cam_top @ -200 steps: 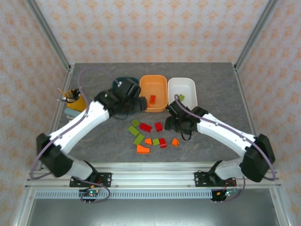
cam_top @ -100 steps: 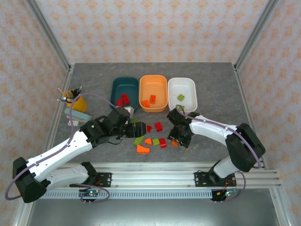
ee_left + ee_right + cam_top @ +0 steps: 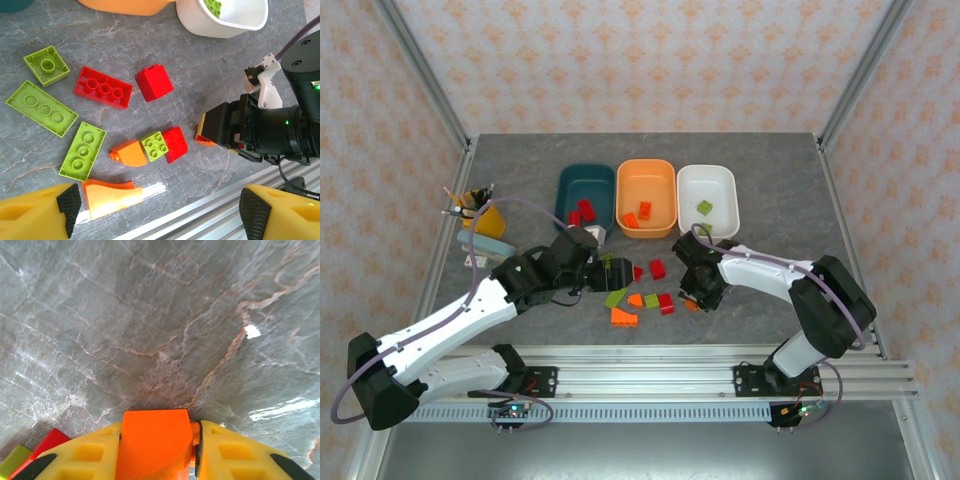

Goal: Sort the legos into containers by color

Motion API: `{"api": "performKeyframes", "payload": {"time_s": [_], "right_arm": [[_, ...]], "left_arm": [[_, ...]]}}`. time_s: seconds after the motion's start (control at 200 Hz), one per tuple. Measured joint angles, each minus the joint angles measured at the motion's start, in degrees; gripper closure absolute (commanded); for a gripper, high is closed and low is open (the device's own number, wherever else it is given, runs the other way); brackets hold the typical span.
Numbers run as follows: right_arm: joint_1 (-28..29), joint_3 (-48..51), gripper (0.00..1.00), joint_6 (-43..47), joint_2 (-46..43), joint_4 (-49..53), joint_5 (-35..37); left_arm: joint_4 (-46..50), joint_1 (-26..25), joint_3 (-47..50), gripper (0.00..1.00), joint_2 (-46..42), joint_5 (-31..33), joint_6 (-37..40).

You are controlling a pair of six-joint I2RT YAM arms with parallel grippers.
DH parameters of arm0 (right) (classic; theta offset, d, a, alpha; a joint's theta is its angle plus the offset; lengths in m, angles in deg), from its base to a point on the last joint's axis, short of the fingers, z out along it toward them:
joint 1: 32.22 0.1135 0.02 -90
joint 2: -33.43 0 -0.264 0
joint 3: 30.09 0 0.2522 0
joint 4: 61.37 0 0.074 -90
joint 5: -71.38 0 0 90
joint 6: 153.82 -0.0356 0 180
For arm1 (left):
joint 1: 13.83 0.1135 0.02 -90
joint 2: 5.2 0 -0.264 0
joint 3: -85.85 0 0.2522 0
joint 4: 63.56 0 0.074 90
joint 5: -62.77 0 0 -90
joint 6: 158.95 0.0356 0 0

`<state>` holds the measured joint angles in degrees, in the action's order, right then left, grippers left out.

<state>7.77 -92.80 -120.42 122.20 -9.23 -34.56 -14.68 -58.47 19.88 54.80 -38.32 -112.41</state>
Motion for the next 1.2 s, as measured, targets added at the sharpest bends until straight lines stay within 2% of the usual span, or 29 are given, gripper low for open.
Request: {"api": "performKeyframes", "payload": {"time_s": [0.125,0.22,0.32,0.55,0.671,0.861,1.056,1.196], "right_arm": [[0.96,-8.09,0.71,4.61,0.00,5.07,4.90],[1.62,-18.78,0.72,9.73,0.52,6.86,7.96],[1.51,-30.88,0.72,15.37,4.90,7.80,10.47],[-1.68,-59.34,0.72,24.28,28.48,14.51,15.47],[-2.60,-70.14,0.72,26.27,38.99,20.09,18.97],[-2.82,-78.49,0.66,27.19,48.46,25.49,21.40],[-3.37,-82.86,0.41,28.63,52.78,27.47,20.74],[-3.56,-86.05,0.38,28.87,53.48,28.28,19.80]], "left_arm": [[2.40,0.00,-1.92,0.14,-0.11,4.52,-1.31],[4.50,0.31,-5.81,0.14,-0.04,8.35,-2.38],[6.10,1.86,-10.80,0.14,1.18,11.39,-3.63],[8.44,6.25,-17.49,0.14,6.67,14.91,-4.70],[9.01,7.98,-19.19,0.14,8.63,15.04,-4.68],[9.22,8.33,-20.87,0.14,9.79,15.04,-4.70],[9.60,8.33,-20.02,0.14,9.33,15.02,-4.85],[10.75,8.33,-17.53,0.15,7.63,14.75,-5.84]]}}
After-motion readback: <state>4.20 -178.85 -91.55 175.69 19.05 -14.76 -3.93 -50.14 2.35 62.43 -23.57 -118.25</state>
